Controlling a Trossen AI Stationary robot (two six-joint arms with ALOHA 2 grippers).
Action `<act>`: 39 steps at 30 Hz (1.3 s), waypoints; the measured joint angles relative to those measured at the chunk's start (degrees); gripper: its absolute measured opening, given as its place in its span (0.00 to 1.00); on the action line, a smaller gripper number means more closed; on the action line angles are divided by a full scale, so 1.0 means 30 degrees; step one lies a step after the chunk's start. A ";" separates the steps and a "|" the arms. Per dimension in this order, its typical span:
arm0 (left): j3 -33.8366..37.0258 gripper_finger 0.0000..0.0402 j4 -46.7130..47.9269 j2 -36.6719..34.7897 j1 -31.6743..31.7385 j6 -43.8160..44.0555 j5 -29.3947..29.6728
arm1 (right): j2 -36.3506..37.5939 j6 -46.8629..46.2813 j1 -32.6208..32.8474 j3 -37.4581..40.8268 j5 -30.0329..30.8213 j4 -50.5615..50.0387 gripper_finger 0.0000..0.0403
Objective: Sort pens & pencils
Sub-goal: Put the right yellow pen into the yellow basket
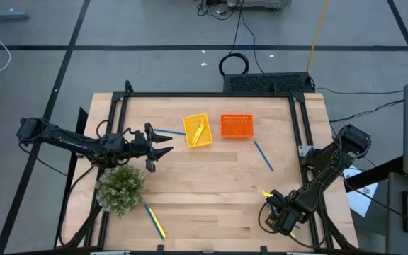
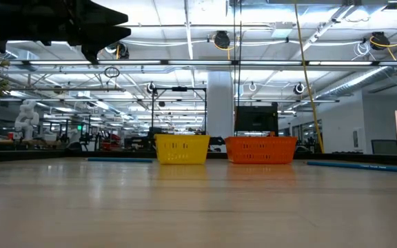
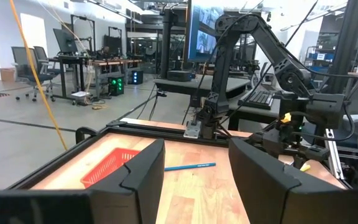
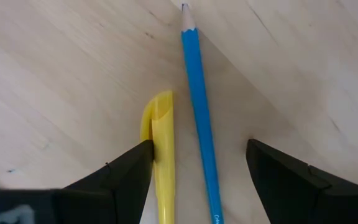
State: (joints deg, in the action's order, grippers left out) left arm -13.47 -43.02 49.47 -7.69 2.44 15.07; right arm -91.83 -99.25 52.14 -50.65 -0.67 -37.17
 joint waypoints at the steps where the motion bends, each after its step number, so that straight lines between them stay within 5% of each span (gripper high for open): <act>1: 0.0000 0.46 0.0005 0.0000 -0.0005 0.0000 0.0000 | 0.0000 0.0014 0.0000 0.0000 0.0034 0.0006 0.61; 15: 0.0000 0.46 0.0420 0.0000 -0.0005 -0.0002 0.0000 | 0.0029 0.1382 -0.1024 -0.0007 0.1804 -0.1055 0.61; 39: 0.0000 0.46 0.0427 0.0000 -0.0005 0.0197 0.0000 | 0.0022 1.0398 -0.6648 0.0015 0.4802 0.0669 0.61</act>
State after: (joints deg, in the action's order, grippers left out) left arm -13.47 -41.74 49.47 -7.70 3.03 15.07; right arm -91.77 -68.05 32.20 -50.61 13.74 -35.16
